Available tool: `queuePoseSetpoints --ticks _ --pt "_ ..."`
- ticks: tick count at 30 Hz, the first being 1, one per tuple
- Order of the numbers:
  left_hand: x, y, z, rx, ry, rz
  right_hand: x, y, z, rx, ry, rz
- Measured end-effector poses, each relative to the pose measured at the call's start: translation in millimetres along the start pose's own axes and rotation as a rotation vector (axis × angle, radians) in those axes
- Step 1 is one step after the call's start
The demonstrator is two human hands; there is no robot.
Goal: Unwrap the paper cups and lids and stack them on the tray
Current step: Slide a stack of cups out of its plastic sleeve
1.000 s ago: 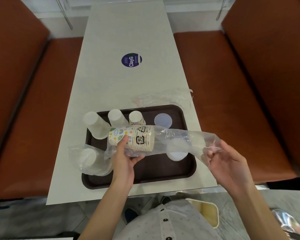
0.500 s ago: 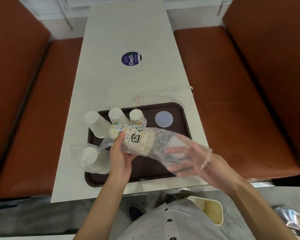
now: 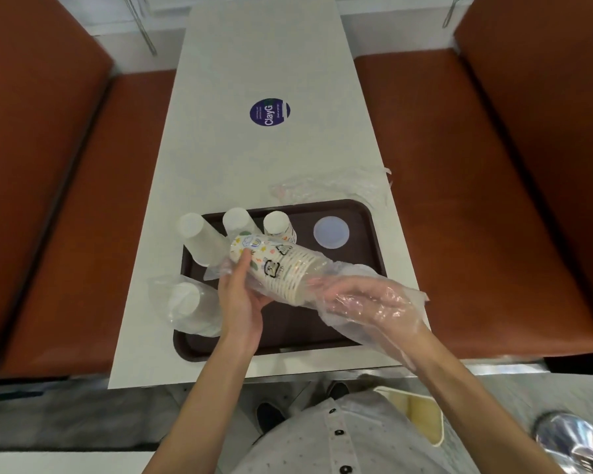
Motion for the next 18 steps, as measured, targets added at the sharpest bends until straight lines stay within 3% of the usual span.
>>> queuePoseSetpoints --ticks 4,8,10,15,18 --pt "9 -2 6 -0.034 0.105 0.125 13 0 15 -0.052 -0.477 0.105" --pt "7 -1 5 -0.04 0.155 0.159 3 2 46 -0.255 -0.387 0.193" --pt "5 2 0 -0.036 0.143 0.154 0 1 48 -0.235 -0.284 0.207" --pt "1 7 -2 -0.007 0.185 0.114 -1 1 37 -0.17 -0.338 0.102" --pt "-5 11 8 -0.026 0.145 0.041 10 -6 40 -0.202 -0.485 0.197"
Point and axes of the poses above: each hand's wrist, its own y-axis away from the middle knuckle, its own x-axis out of the back of the hand, z = x × y, the point moved 6 cm from there along -y, towards the middle knuckle, and after that the axes turned 12 degrees about z, right-handed, at the moved point
